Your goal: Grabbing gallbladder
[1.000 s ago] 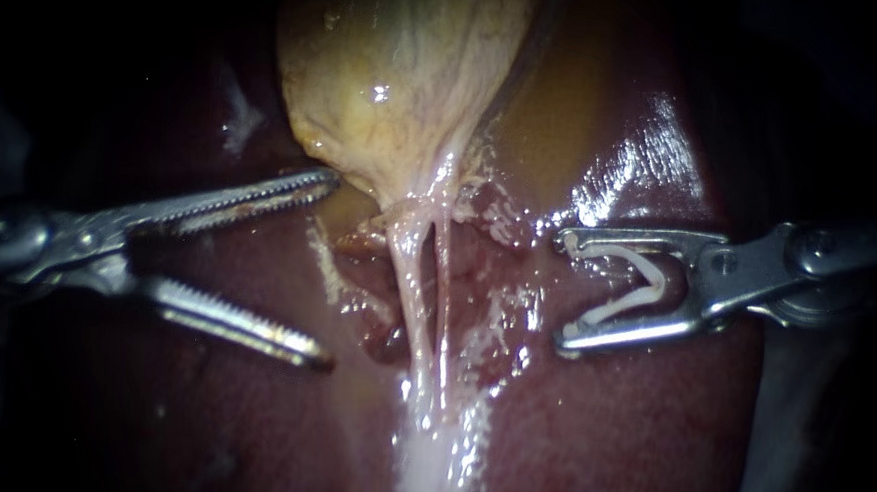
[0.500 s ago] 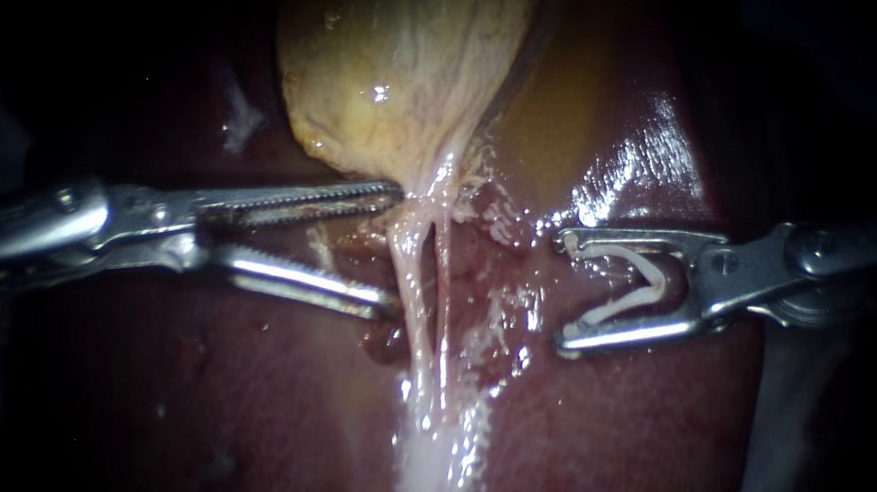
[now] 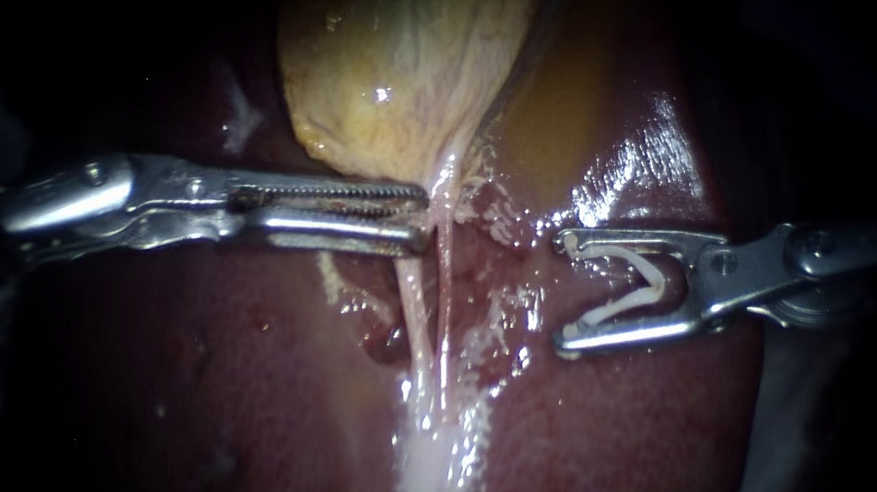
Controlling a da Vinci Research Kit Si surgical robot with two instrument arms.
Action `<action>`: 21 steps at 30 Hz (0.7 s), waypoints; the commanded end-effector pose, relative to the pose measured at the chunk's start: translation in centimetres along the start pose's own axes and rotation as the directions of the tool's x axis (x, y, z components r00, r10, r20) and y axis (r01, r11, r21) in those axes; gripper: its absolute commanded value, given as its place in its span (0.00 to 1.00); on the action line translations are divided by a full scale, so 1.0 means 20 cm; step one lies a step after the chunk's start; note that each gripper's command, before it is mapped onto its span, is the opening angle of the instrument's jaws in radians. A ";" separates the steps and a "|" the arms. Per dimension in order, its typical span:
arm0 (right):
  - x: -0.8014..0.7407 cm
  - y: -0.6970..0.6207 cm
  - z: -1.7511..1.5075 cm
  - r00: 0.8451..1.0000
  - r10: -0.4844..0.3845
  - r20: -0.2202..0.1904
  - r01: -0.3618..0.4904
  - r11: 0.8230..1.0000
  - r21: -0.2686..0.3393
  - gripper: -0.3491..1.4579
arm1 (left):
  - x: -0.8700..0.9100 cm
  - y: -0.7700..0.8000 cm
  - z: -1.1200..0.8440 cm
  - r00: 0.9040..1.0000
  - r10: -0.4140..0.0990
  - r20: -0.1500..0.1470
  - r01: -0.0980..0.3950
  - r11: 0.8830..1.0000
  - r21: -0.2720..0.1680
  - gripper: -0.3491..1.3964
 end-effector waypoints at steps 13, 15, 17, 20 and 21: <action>0.000 0.000 0.000 1.000 0.000 0.000 0.000 1.000 0.000 0.47 | 0.000 0.002 -0.008 0.997 -0.059 0.056 0.059 0.998 0.005 0.00; 0.000 0.000 0.000 1.000 0.000 0.000 0.000 1.000 0.000 0.47 | 0.001 0.004 -0.009 0.996 -0.061 0.059 0.060 0.998 0.006 0.00; 0.000 0.000 0.000 1.000 0.000 0.000 0.000 1.000 0.000 0.47 | 0.002 0.006 -0.010 0.996 -0.062 0.059 0.061 0.998 0.007 0.00; 0.000 0.000 0.000 1.000 0.000 0.000 0.000 1.000 0.000 0.47 | 0.004 0.007 -0.011 0.996 -0.064 0.059 0.063 0.998 0.008 0.00; 0.000 0.000 0.000 1.000 0.000 0.000 0.000 1.000 0.000 0.47 | 0.005 0.008 -0.012 0.996 -0.065 0.059 0.064 0.998 0.008 0.00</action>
